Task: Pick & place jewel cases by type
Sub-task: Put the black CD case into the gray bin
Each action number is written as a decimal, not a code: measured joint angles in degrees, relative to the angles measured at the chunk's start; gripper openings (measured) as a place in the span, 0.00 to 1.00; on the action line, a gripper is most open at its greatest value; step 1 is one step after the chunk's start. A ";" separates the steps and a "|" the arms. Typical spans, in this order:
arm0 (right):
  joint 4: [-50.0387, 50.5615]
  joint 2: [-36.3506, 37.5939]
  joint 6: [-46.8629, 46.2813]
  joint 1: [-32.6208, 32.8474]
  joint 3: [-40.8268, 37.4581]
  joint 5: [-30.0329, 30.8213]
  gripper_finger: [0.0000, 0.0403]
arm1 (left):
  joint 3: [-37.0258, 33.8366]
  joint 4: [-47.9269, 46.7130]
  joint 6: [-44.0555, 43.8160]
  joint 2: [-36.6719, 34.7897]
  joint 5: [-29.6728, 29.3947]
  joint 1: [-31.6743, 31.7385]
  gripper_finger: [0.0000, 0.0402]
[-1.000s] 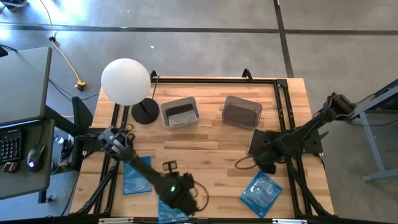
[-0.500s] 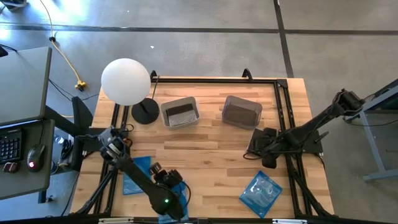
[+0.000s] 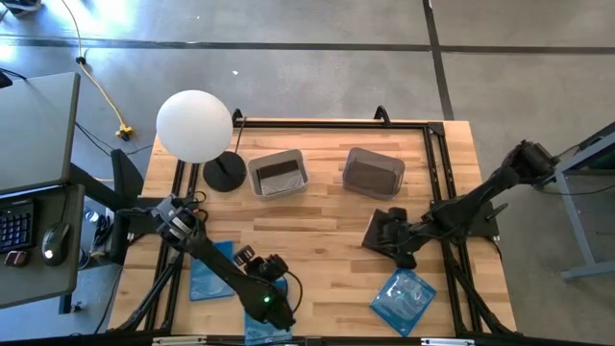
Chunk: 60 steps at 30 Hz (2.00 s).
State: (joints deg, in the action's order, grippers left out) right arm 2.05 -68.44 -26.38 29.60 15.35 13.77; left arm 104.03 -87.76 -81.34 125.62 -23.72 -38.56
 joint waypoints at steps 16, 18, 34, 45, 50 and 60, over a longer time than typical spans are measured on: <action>-15.94 -29.47 20.63 -5.69 21.11 -2.46 0.31 | 1.84 7.14 7.30 0.00 0.30 8.81 0.19; -13.28 -30.46 25.27 -5.60 25.60 -3.17 0.31 | 1.81 11.27 10.89 0.00 1.61 10.46 0.19; 36.89 -24.36 18.24 8.11 44.45 10.05 0.31 | 1.57 18.49 30.54 -10.08 -2.98 13.14 0.19; 36.78 -22.67 8.36 17.18 33.36 21.68 0.31 | -5.99 26.34 34.86 -22.38 -11.96 10.82 0.19; 27.51 -22.54 11.30 17.40 27.50 23.80 0.31 | -19.37 48.81 40.86 -26.48 -5.51 13.56 0.19; 14.23 -22.54 18.81 12.17 23.10 20.78 0.34 | -41.65 89.71 39.30 -26.98 12.14 22.86 0.19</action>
State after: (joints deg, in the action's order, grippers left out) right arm 16.28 -90.98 -7.57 41.77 38.46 34.55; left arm 62.38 1.95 -42.04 98.64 -11.58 -15.69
